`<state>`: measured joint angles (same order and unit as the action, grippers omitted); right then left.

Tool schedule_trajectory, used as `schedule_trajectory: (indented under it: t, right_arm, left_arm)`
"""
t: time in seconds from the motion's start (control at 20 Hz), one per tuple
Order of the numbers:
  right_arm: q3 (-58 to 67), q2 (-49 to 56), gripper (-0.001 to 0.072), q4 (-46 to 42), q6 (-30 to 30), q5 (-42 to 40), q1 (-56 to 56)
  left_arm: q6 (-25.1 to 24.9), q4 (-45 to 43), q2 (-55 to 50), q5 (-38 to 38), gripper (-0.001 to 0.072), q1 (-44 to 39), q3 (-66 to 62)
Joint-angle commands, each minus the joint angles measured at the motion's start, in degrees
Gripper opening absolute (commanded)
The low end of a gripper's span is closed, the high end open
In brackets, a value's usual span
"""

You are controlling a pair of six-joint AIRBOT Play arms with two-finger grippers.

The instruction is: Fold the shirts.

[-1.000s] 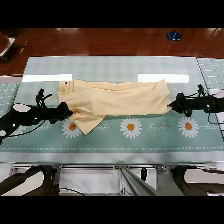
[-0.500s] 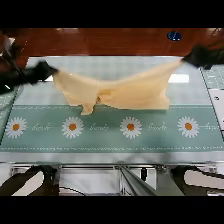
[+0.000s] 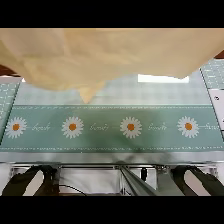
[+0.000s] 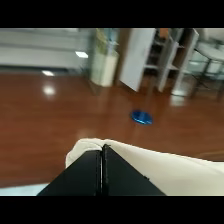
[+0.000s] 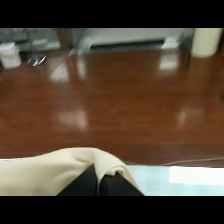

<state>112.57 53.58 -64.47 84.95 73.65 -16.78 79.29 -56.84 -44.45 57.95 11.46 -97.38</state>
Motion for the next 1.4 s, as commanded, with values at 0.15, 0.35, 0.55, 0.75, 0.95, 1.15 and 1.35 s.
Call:
schedule_trajectory:
  t: [0.15,0.35,0.55,0.75,0.95,1.15,1.35]
  right_arm:
    - [0.96,-14.82,0.0028,-15.78,4.72,7.41,0.09]
    - [0.96,-17.38,0.0028,-16.85,5.70,11.08,0.11]
    - [-6.82,-17.38,0.0028,-15.72,5.92,13.57,0.09]
    - [-22.53,-15.50,0.0027,-9.84,3.78,12.57,0.09]
    - [-36.59,-6.75,0.0028,-3.52,-1.09,4.59,0.09]
    - [-39.19,11.39,0.0027,2.97,-6.88,-4.33,0.09]
    - [-33.27,31.19,0.0027,10.08,-8.90,-12.55,0.09]
  left_arm:
    - [3.10,-19.06,15.67,3.65,0.0018,0.42,-2.84]
    - [3.52,-23.45,18.62,14.47,0.0018,0.28,-2.82]
    - [4.70,-23.96,16.65,14.78,0.0018,0.28,0.44]
    - [6.95,-18.69,9.29,17.88,0.0018,0.31,9.22]
    - [6.71,-12.96,-4.66,16.06,0.0018,0.22,17.73]
    - [6.80,-12.50,-22.77,7.13,0.0018,-3.85,18.49]
    - [11.30,-12.48,-39.19,-7.45,0.0018,-8.61,15.28]
